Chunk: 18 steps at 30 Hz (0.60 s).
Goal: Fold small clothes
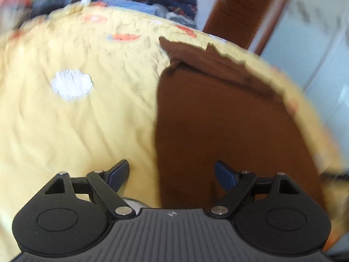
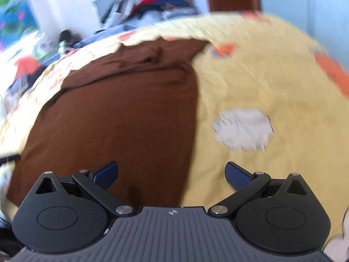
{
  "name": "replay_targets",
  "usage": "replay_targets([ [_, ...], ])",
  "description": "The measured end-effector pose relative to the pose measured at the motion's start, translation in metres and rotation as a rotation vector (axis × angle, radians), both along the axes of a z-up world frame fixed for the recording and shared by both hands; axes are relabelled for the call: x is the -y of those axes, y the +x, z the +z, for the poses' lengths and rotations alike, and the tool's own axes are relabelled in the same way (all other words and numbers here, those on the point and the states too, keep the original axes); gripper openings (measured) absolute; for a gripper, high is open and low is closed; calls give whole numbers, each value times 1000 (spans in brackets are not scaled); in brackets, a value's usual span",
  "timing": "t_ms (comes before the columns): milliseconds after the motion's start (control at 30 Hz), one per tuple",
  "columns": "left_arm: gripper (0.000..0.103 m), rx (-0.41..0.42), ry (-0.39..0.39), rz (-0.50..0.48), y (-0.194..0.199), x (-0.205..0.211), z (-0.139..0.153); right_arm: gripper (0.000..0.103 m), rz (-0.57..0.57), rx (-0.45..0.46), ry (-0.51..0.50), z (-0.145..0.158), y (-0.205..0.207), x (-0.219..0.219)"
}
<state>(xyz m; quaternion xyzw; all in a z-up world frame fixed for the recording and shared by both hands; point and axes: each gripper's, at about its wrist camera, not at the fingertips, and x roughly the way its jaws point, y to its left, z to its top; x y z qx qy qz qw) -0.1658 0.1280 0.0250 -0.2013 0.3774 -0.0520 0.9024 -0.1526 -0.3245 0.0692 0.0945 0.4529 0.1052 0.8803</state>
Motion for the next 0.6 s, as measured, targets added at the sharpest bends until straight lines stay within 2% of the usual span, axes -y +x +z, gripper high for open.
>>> replay_targets([
  [33,86,-12,-107,0,4,-4,-3,103,-12,-2,49,-2,0,3],
  [100,86,-39,-254,-3,14,-7,-8,97,13,-46,211,-4,8,8],
  [167,84,-46,-300,4,21,-9,-12,79,40,-91,331,-10,19,11],
  [200,75,-55,-296,1,25,-9,-12,69,41,-93,334,-11,23,12],
  [233,63,-67,-283,1,28,-11,-12,35,33,-105,326,-13,27,13],
  [267,55,-82,-264,1,30,-11,-11,13,16,-139,322,-17,33,16],
  [300,24,-104,-245,-3,32,-11,-11,13,5,-168,329,-21,37,19],
  [333,3,-136,-226,-9,34,-11,-13,12,11,-163,343,-20,33,21],
  [467,3,-134,-134,14,22,-16,-11,11,-13,-106,292,-7,21,34],
  [533,2,-116,-144,8,18,-18,-15,6,-74,-125,291,-15,15,56],
  [600,3,-124,-163,4,17,-21,-16,8,-77,-137,361,-22,9,63],
])
